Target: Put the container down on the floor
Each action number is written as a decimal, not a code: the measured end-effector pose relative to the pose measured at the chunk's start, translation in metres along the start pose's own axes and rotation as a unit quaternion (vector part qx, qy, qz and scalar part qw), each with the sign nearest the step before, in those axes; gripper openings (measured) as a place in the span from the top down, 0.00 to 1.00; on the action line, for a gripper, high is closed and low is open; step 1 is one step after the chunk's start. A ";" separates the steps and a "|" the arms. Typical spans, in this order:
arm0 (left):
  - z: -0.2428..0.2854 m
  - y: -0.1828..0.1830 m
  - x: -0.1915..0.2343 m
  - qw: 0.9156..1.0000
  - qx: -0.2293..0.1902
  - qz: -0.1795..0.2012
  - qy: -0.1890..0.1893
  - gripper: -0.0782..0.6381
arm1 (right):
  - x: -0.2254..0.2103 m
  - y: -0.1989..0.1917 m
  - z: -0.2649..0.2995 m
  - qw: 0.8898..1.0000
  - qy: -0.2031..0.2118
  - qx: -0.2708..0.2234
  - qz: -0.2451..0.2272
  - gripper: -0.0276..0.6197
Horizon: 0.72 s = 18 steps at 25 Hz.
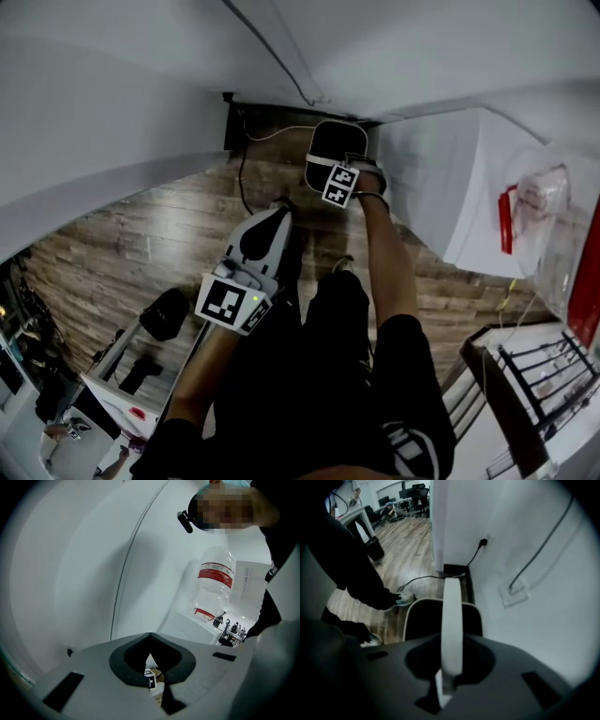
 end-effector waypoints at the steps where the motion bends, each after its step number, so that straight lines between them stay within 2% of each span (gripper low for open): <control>1: 0.003 -0.002 0.001 1.000 0.001 0.000 0.000 0.85 | -0.002 -0.001 0.005 1.000 0.002 0.002 -0.001 0.86; 7: 0.019 -0.015 0.005 1.000 0.014 -0.003 -0.001 0.85 | -0.009 -0.019 0.029 1.000 0.017 0.022 0.009 0.86; 12: 0.025 -0.021 0.005 1.000 0.023 -0.003 -0.004 0.85 | -0.011 -0.032 0.044 0.999 -0.004 0.035 -0.018 0.86; 18: 0.031 -0.025 0.005 1.000 0.028 0.000 -0.007 0.85 | -0.023 -0.034 0.044 0.999 -0.021 0.025 0.001 0.86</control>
Point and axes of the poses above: the fingertips, and each gripper's own axes: z forward along the fingers, x to its left, y out of its top, the point moved 2 cm from there along -z, backward along the fingers, and after that the axes turned 8 degrees about x, right-handed, at the moved point
